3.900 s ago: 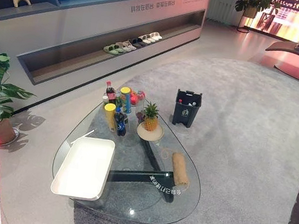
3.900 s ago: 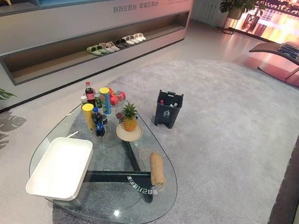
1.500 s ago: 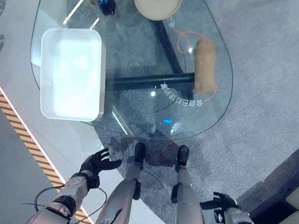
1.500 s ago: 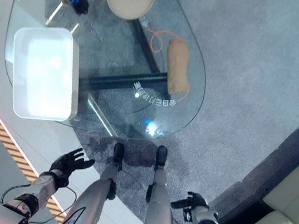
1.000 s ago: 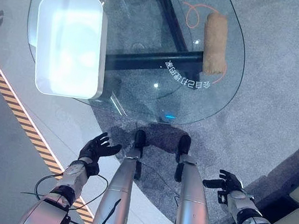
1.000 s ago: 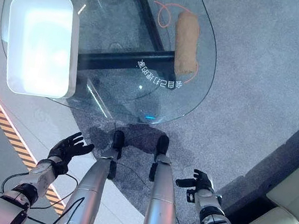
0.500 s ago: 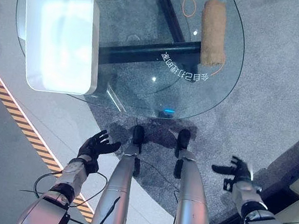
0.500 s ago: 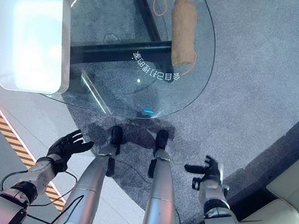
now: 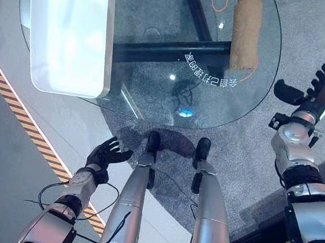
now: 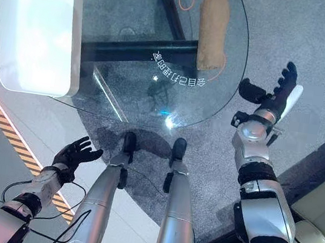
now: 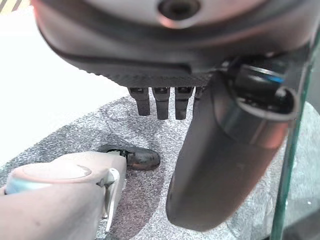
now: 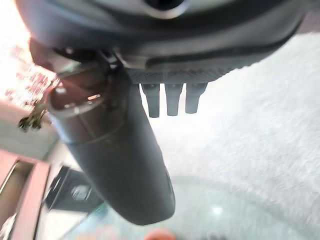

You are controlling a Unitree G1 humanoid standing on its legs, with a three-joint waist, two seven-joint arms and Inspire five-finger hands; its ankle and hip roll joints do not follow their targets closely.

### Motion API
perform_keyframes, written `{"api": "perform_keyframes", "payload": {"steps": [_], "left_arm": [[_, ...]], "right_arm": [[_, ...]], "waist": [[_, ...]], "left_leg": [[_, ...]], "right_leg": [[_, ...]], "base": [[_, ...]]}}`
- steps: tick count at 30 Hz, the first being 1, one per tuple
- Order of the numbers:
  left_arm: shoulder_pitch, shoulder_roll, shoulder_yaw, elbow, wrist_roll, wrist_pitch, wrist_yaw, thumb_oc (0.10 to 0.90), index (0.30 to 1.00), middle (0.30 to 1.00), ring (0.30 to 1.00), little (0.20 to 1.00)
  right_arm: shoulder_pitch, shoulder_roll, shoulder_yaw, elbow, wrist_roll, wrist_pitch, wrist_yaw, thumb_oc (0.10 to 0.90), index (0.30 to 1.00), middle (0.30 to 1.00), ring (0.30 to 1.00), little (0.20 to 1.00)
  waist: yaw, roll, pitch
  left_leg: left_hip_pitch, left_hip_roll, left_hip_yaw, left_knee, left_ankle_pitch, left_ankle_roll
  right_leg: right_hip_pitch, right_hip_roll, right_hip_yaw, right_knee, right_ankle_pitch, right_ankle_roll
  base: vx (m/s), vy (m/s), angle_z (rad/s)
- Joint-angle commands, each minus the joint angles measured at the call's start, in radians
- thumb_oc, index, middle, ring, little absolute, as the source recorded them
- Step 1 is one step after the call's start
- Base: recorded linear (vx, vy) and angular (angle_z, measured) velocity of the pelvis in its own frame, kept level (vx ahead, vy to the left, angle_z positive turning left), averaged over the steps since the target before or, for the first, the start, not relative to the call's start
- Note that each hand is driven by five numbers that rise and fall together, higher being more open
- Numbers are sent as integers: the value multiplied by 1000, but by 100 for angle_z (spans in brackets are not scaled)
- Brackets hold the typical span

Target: Wipe the table with a cloth and put it in the basket.

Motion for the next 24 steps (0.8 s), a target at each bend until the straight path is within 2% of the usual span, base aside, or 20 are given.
{"api": "perform_keyframes", "payload": {"steps": [1,3,15,24], "left_arm": [[45,13,-1,3,-32,-33,19,800,900,900,900,900],[46,6,-6,-2,-32,-36,18,800,900,900,900,900],[72,-18,-16,-31,-20,-35,19,800,900,900,900,900],[101,-36,-21,-55,-6,-34,24,800,900,900,900,900]], "right_arm": [[-51,-69,37,-113,-26,10,-46,800,900,900,900,900],[-81,-57,70,-142,-47,44,-46,800,900,900,900,900],[-171,-14,147,-206,-103,159,-62,800,900,900,900,900],[-217,5,169,-224,-102,189,-88,800,900,900,900,900]], "waist": [[-2,12,-20],[4,18,-20],[29,40,-20],[46,53,-20]], "left_leg": [[-3,-50,7,28,-34,12],[1,-53,9,20,-30,13],[20,-60,18,-4,-19,15],[34,-62,23,-11,-14,16]], "right_leg": [[25,14,-68,-43,-7,-5],[27,11,-72,-46,-8,-6],[44,0,-85,-53,-17,-12],[52,-3,-93,-42,-23,-14]], "base": [[10,34,1],[16,34,1],[3,8,1],[4,11,1]]}}
